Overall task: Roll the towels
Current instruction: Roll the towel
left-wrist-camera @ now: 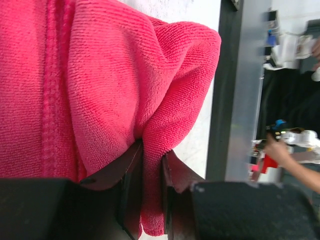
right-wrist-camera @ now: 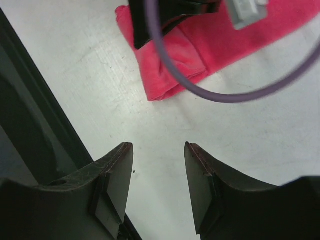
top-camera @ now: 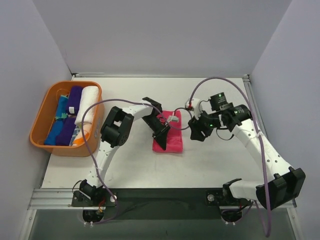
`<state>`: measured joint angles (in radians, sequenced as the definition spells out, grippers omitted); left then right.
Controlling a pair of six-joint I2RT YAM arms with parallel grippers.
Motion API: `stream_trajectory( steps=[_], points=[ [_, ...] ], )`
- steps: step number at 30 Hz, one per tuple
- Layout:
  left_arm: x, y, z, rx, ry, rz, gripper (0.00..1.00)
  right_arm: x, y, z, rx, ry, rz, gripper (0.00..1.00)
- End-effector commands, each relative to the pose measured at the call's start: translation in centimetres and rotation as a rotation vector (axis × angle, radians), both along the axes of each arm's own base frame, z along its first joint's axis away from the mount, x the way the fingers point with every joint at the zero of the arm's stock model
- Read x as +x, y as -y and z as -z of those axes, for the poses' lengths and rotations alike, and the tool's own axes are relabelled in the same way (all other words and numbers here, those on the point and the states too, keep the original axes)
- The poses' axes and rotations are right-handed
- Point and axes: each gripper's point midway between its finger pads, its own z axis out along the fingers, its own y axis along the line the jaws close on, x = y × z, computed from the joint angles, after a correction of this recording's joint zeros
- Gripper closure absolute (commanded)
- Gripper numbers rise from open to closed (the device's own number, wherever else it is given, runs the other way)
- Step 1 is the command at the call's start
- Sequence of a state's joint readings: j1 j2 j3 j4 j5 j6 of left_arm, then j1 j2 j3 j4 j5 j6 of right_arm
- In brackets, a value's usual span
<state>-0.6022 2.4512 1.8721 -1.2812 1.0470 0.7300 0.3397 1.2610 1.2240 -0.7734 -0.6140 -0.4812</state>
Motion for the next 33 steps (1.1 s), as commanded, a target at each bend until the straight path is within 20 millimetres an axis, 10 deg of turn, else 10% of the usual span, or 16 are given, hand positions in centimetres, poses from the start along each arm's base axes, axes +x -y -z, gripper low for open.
stream_trajectory(
  steps=[1,14,27,33],
  points=[
    [-1.0,-3.3,3.7,0.172,-0.063,0.068,0.82,-2.1,-0.5,1.2,-0.151,0.062,-0.136,0.54],
    [-1.5,-6.1,6.3,0.338,-0.125,0.017,0.82,0.5,-10.1,11.8,-0.389,0.224,-0.337,0.53],
    [-1.5,-8.5,6.7,0.35,-0.169,-0.034,0.81,-3.5,-12.0,18.0,-0.373,0.036,-0.467,0.65],
    [-1.5,-8.8,6.7,0.345,-0.158,-0.024,0.8,-4.8,-12.0,16.7,-0.307,-0.022,-0.435,0.51]
  ],
)
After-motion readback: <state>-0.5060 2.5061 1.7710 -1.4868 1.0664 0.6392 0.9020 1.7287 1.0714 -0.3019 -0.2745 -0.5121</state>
